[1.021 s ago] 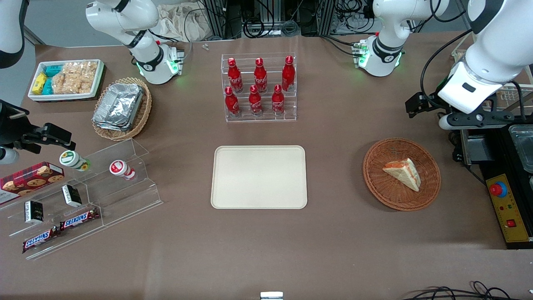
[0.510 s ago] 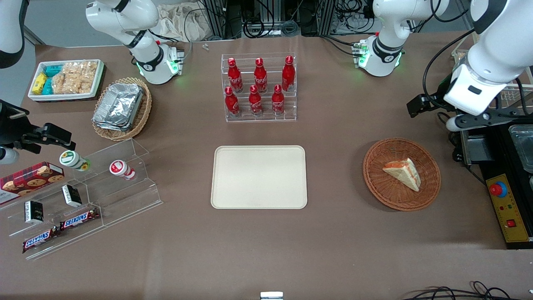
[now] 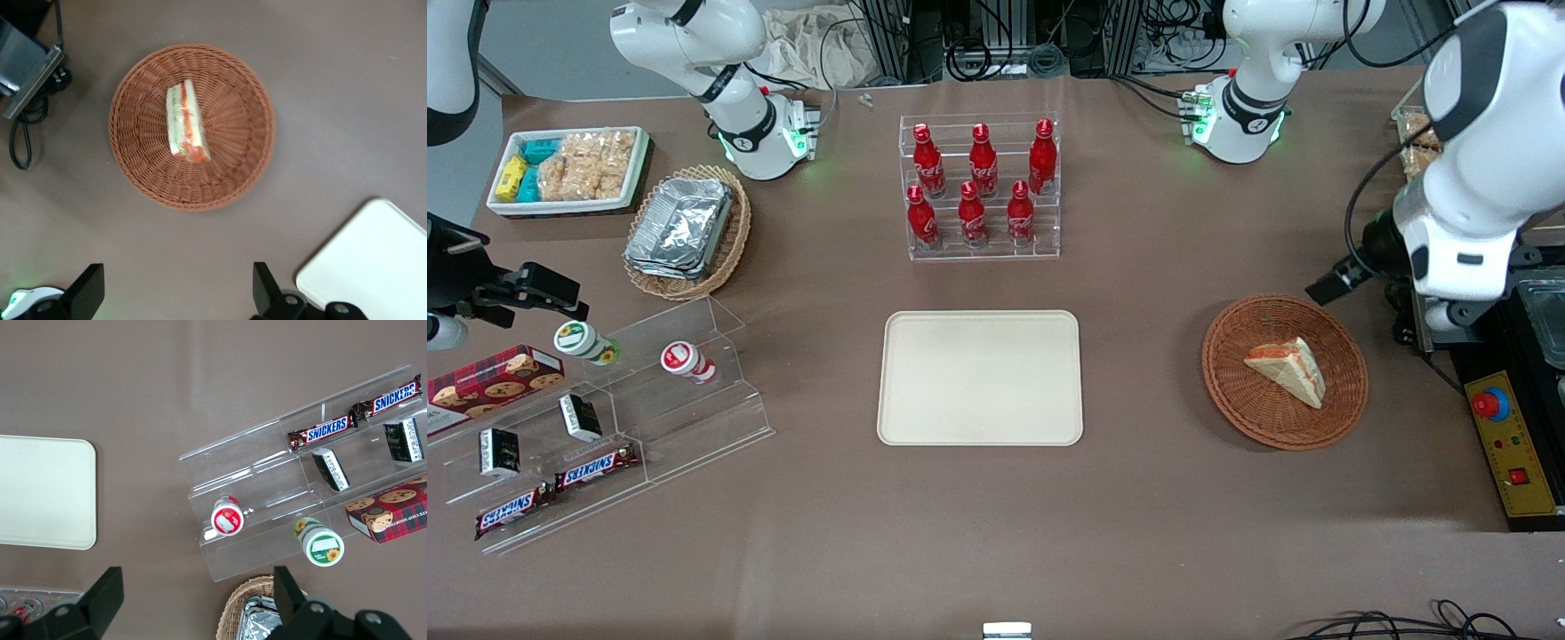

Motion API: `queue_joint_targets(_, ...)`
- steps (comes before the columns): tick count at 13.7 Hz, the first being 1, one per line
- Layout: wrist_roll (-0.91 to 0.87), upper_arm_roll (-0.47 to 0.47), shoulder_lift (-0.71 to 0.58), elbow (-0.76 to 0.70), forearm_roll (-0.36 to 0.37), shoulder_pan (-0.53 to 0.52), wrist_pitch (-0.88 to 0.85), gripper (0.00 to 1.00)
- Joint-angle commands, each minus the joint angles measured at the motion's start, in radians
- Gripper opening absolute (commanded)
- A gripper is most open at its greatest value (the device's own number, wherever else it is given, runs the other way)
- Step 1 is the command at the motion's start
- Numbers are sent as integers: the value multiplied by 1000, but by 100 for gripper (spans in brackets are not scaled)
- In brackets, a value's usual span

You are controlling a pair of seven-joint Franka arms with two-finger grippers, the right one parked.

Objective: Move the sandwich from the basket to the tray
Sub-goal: 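Move the left gripper over the wicker basket toward the sandwich, then lower the left gripper and grasp the wrapped sandwich upright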

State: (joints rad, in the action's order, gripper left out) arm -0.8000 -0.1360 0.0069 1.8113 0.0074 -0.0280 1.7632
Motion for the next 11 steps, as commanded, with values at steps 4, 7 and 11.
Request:
queue_joint_targets(4, -25, -4, -13, 239, 2, -90, 243, 100)
queue_joint_targets(7, -27, -4, 17, 385, -6, -119, 445, 100)
queue_joint_targets(11, -48, -4, 152, 391, -6, -121, 580, 100)
